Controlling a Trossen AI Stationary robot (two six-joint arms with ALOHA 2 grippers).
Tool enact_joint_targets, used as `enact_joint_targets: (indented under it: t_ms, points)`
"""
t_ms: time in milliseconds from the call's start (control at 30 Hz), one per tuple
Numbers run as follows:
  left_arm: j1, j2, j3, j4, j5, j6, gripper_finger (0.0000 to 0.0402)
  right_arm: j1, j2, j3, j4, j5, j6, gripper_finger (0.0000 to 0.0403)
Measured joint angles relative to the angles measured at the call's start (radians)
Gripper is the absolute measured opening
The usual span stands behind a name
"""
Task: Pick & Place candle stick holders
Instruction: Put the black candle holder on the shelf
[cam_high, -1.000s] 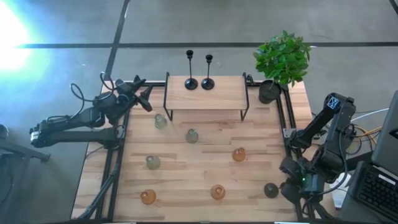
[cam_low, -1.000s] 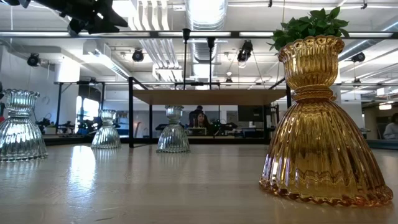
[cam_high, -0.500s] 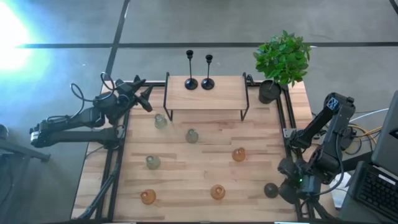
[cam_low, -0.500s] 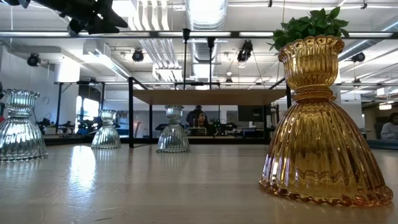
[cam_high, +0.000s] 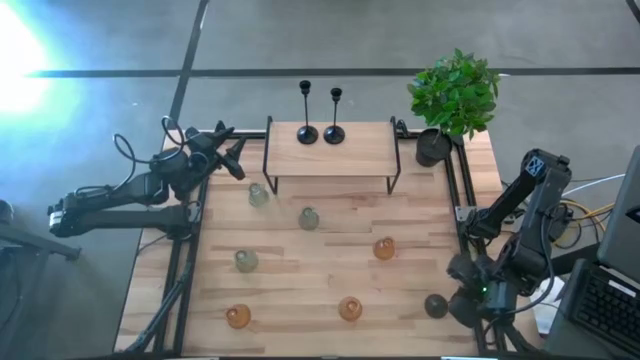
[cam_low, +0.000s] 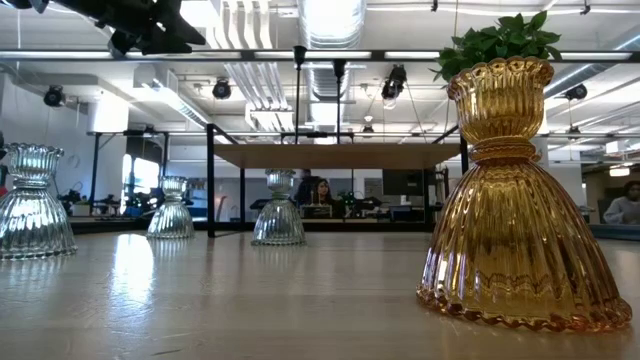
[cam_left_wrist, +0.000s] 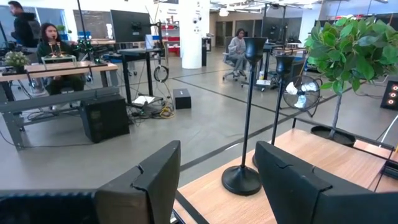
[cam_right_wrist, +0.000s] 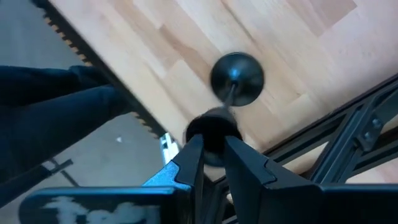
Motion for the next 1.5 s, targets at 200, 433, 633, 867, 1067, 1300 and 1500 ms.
enact_joint_targets:
  t_ms: [200,433,633,867,1067,1300,1500]
  points:
    - [0.0,0.0,0.0,0.0,0.0,0.0,0.0213,0.0,-0.003,0.048,-0.03,0.0,0.006,0.0059]
    - [0.0,0.0,0.0,0.0,0.0,0.0,0.0213,0.0,-0.003,0.051,-0.069,0.0,-0.029,0.0059]
    - [0.0,0.0,0.0,0.0,0.0,0.0,0.0213,0.0,-0.002,0.051,-0.09,0.001,-0.155,0.0059]
    - [0.0,0.0,0.0,0.0,0.0,0.0,0.0213,0.0,-0.002,0.051,-0.116,0.001,-0.264,0.0059]
    - [0.0,0.0,0.0,0.0,0.0,0.0,0.0213,0.0,-0.002,0.049,-0.121,0.0,-0.265,0.0059]
    - [0.0,0.0,0.0,0.0,0.0,0.0,0.0213,0.0,-0.002,0.047,-0.119,0.0,-0.233,0.0066]
    - [0.0,0.0,0.0,0.0,0.0,0.0,0.0213,0.0,0.013,0.036,-0.095,-0.001,-0.233,0.0084]
